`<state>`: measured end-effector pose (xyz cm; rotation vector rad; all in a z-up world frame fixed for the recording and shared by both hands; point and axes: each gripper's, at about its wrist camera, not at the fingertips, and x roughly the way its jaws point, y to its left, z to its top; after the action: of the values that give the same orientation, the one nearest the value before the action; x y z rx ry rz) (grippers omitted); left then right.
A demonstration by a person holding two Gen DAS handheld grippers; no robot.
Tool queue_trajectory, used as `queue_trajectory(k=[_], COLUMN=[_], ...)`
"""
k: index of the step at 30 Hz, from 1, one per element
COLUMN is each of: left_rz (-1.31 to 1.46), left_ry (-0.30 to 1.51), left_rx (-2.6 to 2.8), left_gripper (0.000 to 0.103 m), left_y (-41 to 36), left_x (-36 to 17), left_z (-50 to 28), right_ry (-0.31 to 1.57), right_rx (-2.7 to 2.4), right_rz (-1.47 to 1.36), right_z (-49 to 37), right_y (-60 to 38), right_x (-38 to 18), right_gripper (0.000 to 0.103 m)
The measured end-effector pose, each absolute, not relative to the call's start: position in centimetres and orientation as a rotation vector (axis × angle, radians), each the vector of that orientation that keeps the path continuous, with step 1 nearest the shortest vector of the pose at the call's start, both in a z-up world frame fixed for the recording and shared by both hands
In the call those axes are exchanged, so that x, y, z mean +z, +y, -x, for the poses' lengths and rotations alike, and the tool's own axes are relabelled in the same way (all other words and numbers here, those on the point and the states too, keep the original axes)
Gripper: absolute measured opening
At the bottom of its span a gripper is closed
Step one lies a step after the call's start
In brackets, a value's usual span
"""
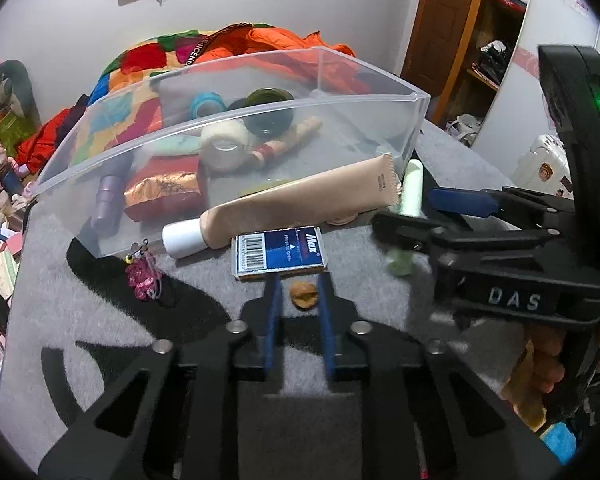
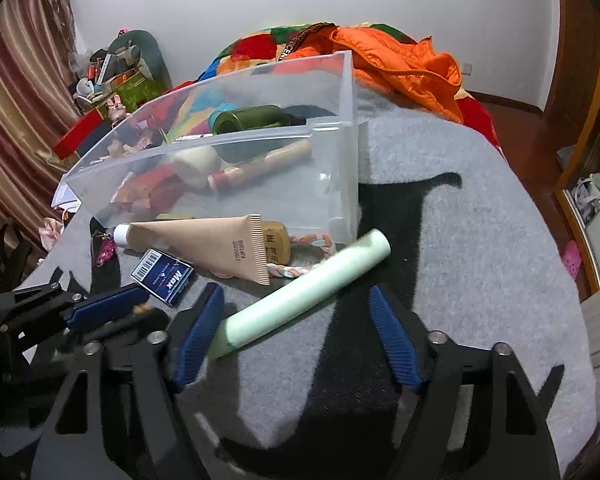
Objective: Organize objects
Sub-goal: 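Grasp the pale green tube with the right tool while the left tool grasps the small brown nut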
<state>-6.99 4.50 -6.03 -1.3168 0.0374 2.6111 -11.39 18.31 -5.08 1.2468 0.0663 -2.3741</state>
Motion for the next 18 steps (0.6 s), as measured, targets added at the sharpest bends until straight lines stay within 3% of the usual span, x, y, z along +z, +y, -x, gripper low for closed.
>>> queue_trajectory(k=[9, 18], left_rz=[1.296, 1.288], left_ry=[0.009, -0.047], left_rx=[2.608, 2.625], left_gripper=[0.012, 0.012], left_y=[3.5, 2.4], left_x=[-5.7, -5.5], left_z=[4.9, 3.4], right_ry=[0.099, 0.1], right_rx=[-2.364, -2.4], right_rz=[-1.241, -1.226], right_z=[10.0, 9.6], right_y=[21.5, 23.1], right_x=[-4.8, -4.8], right_gripper=[0.018, 0.014])
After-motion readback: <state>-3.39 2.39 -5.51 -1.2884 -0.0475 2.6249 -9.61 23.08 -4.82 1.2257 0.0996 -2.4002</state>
